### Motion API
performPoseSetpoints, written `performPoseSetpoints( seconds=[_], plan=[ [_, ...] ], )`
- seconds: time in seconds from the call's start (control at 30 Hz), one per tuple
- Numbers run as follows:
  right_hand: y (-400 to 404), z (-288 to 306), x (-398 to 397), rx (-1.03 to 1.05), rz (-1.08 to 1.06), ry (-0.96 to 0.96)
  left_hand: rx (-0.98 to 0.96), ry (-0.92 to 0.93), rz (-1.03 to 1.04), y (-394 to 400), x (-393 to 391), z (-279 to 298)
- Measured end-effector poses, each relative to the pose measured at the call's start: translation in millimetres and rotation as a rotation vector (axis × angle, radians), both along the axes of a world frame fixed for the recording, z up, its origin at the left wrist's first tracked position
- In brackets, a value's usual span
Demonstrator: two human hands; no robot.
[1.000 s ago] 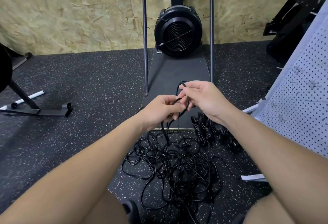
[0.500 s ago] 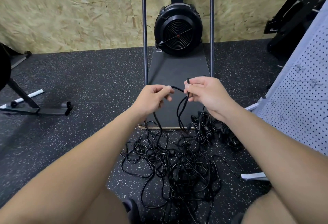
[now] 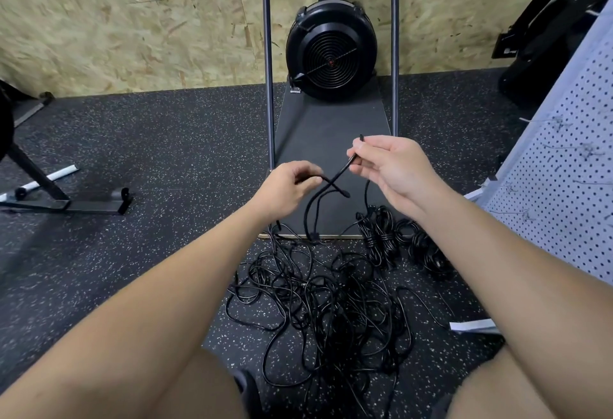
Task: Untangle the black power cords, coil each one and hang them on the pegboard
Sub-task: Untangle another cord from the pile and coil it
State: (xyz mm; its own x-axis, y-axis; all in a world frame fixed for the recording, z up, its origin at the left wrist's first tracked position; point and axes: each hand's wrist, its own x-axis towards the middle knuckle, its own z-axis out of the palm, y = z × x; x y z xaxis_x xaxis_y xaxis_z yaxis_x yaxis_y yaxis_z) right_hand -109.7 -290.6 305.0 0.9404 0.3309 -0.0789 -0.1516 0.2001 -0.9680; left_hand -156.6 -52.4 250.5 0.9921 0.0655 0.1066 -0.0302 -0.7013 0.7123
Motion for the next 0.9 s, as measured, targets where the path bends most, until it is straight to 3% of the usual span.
performPoseSetpoints(
  seconds=[0.07,0.2,0.33,0.4,0.43,0.5,0.53,0.63,0.77,0.9],
  plan=[
    [2.4,-1.2,0.5,0.027,-0.006,0.018,0.136,-0.026,-0.011,-1.0,-3.9,4.8],
    [4.5,-3.5,5.9,0.052,-0.040,0.032,-0.006,0.108,-0.217,-14.0,-12.1,14.0],
    [4.7,-3.7,4.9,-0.031,-0.050,-0.007,-0.098,0.202,-0.233,-11.9,-17.1,-0.1],
    [0.9,-4.8,3.6,-0.268,-0.063,-0.091,-0.158,0.248,-0.203,-7.2,-18.7,-4.4],
    [-2.6,-6.4,4.9,-0.485,-0.081,-0.184,-0.200,0.259,-0.184,-6.7,-20.2,-3.4],
    [-10.7,-8.5,6.8,-0.931,-0.156,-0.454,-0.300,0.276,-0.146,-7.3,-23.1,1.2],
    [-12.8,-8.3,6.9,-1.046,-0.165,-0.607,-0.333,0.271,-0.144,-9.3,-24.0,5.4],
    [-8.6,-7.7,2.4,-1.025,0.047,-0.885,-0.384,0.204,-0.188,-18.8,-24.5,19.2],
    [4.8,-19.1,-17.5,-1.035,0.391,-0.734,-0.463,0.164,-0.177,-24.2,-24.0,27.0],
    [2.7,-12.1,-17.5,-0.971,0.328,-0.661,-0.515,0.211,-0.157,-22.3,-28.0,27.4]
  ],
)
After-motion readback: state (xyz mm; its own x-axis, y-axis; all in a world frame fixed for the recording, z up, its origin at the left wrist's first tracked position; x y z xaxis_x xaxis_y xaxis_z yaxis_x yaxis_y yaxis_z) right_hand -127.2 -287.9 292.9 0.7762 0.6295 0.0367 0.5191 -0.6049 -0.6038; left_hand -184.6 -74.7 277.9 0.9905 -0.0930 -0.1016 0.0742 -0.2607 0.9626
